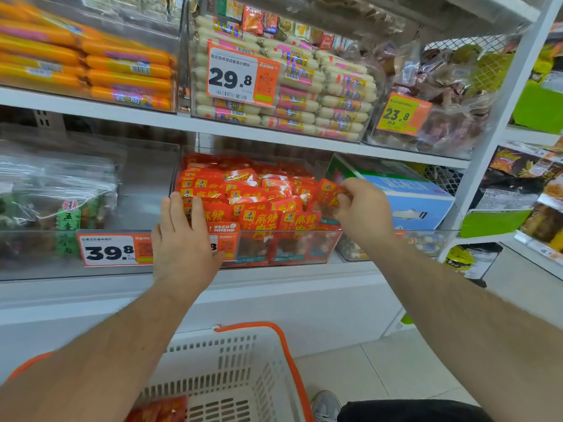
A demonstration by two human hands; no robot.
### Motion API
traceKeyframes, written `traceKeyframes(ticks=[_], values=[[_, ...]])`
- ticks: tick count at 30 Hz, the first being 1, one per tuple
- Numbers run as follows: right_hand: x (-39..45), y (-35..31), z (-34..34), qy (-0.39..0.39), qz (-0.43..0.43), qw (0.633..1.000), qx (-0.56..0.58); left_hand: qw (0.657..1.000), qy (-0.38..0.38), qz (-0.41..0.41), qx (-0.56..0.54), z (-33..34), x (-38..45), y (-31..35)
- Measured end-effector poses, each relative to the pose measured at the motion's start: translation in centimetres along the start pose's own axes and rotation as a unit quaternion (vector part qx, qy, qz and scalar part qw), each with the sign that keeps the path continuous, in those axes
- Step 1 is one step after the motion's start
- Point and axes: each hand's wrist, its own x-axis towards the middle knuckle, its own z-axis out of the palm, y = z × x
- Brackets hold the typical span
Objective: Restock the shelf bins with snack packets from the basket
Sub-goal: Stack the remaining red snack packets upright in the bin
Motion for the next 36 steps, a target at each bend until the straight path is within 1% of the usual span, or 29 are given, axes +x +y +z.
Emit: traceKeyframes(ticks=[5,11,13,16,19,22,24,27,30,31,32,33,34,35,36], values=[[0.5,0.2,0.5,-0.056,-0.008,0.997,-0.043,1.000,-0.008,0.003,-0.004,-0.1,0.0,-0.1],[1.3,0.7,1.2,-0.171,-0.023,0.981,-0.084,1.000,-0.010,0.002,-0.014,-0.3,0.0,0.0],[1.9,0.8,1.4,-0.215,-0.035,0.970,-0.109,1.000,-0.009,0.002,-0.016,-0.2,0.0,0.0],[2.1,0.8,1.8,-0.273,-0.052,0.944,-0.176,1.000,-0.007,0.003,-0.016,-0.2,0.0,-0.1],[2.4,0.5,2.0,-0.271,-0.082,0.932,-0.226,1.000,-0.005,0.005,-0.014,0.0,0.0,-0.1],[3.1,-0.1,1.8,-0.281,-0.113,0.912,-0.277,1.000,-0.006,0.008,-0.013,0.0,0.0,-0.1],[3.4,-0.2,1.7,-0.296,-0.110,0.904,-0.288,1.000,-0.010,0.006,-0.013,0.1,0.1,-0.1],[3.2,-0.1,2.1,-0.299,-0.094,0.907,-0.281,1.000,-0.003,0.006,-0.020,0.3,0.1,-0.1],[3.0,0.1,2.4,-0.283,-0.085,0.912,-0.286,1.000,-0.002,0.012,-0.025,0.4,-0.1,-0.3],[2.8,0.2,2.6,-0.261,-0.086,0.919,-0.284,0.999,-0.007,0.014,-0.030,0.4,0.0,-0.4],[2.4,0.2,2.7,-0.215,-0.091,0.936,-0.264,0.999,-0.013,0.015,-0.035,0.3,0.1,-0.5],[1.7,0.1,2.9,-0.146,-0.104,0.958,-0.224,0.999,-0.018,0.016,-0.044,0.3,0.2,-0.6],[0.9,0.0,3.2,-0.061,-0.131,0.975,-0.169,0.998,-0.019,0.018,-0.059,0.2,0.4,-0.7],[-0.2,-0.5,3.4,0.014,-0.171,0.979,-0.111,0.997,-0.013,0.022,-0.076,0.1,0.5,-0.8],[-1.3,-1.3,3.7,0.069,-0.215,0.972,-0.057,0.995,0.005,0.031,-0.092,-0.1,0.3,-1.1]])
